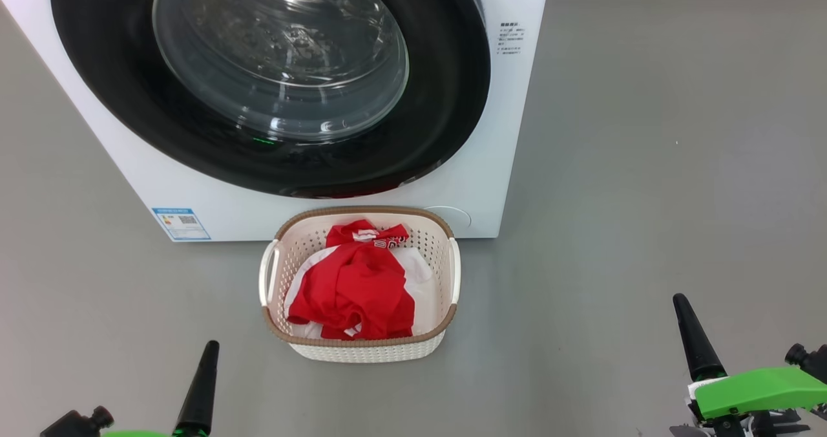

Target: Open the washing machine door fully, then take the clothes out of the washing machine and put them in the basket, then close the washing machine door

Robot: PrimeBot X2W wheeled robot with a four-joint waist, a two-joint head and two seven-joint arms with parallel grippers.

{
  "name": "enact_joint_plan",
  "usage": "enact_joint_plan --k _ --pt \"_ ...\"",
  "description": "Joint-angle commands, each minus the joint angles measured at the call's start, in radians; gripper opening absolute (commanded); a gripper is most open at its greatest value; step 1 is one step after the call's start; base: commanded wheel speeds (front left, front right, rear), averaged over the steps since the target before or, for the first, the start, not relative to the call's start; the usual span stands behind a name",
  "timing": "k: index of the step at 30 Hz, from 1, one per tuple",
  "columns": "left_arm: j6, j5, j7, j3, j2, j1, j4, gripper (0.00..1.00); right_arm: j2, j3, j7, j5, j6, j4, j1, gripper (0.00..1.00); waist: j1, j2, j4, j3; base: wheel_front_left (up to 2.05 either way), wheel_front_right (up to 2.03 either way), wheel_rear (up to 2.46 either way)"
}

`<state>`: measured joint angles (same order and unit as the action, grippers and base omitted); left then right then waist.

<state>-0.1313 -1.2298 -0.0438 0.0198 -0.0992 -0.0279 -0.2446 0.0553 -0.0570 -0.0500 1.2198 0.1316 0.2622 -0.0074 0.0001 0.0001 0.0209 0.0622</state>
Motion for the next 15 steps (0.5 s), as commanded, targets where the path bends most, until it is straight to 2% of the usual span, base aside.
enact_joint_plan --k 1,15 --pt "0.0 -0.031 0.009 -0.033 -0.006 -0.042 0.018 0.0 0.016 0.006 0.009 0.031 -0.001 -0.023 -0.042 0.0 -0.0001 -0.0001 -0.001 -0.003 0.0 0.0 0.0" --pt "0.0 -0.163 0.05 -0.055 0.004 -0.054 0.012 0.0 0.019 -0.002 0.051 0.168 -0.001 -0.022 -0.061 0.0 -0.0001 -0.0001 -0.008 -0.022 0.0 0.0 0.0"
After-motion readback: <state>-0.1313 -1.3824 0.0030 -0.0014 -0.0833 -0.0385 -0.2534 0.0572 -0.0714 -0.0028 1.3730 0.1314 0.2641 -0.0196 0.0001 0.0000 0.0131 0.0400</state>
